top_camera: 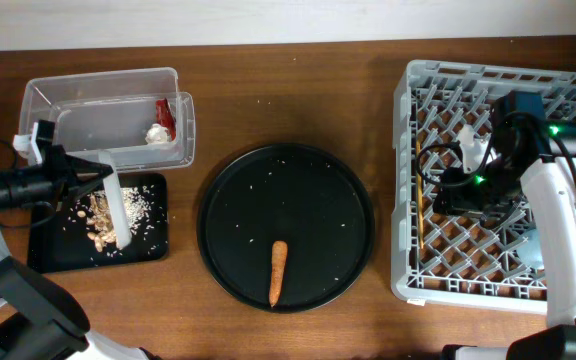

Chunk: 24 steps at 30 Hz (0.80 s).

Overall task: Sort waste into correct bins and load items into the dishwasher rack
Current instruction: 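Tip the plate over the black tray to dump the food scraps, then set the empty plate back on the round tray with the left gripper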

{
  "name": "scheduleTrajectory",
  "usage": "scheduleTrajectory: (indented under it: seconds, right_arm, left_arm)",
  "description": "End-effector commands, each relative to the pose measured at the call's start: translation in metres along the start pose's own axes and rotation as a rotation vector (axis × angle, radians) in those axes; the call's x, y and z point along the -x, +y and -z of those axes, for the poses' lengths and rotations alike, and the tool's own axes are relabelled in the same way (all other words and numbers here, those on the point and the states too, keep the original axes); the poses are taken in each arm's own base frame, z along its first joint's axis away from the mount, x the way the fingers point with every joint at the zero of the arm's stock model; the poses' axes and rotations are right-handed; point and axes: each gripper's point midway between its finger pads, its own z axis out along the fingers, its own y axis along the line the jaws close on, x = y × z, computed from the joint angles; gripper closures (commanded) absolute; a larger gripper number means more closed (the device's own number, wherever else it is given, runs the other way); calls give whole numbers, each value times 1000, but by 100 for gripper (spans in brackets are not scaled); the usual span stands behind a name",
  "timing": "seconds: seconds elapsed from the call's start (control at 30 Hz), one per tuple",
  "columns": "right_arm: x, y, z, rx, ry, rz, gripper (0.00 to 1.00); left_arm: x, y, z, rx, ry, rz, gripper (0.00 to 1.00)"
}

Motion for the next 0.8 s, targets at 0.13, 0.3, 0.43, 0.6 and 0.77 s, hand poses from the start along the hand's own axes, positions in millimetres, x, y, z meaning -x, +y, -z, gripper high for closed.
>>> scheduleTrajectory:
  seconds: [0.13,0.3,0.43,0.6,0.77]
  right_arm:
    - [-2,1,0,13,8,2,60]
    - [-3,1,0,13,11,1,60]
    - [-3,1,0,13,11,0,60]
    - [-3,1,0,13,10,1,60]
    - [-3,1,0,13,10,1,60]
  left_arm:
    - [4,-25,9,-87,-53,-151,100]
    - [5,-17,8,-64,-43,-96,100]
    - [-1,-18,8,-68,-27,-80,100]
    - [-44,-84,-37,-94,120,-334,100]
    - [-105,-132,-160,141,315,-632,100]
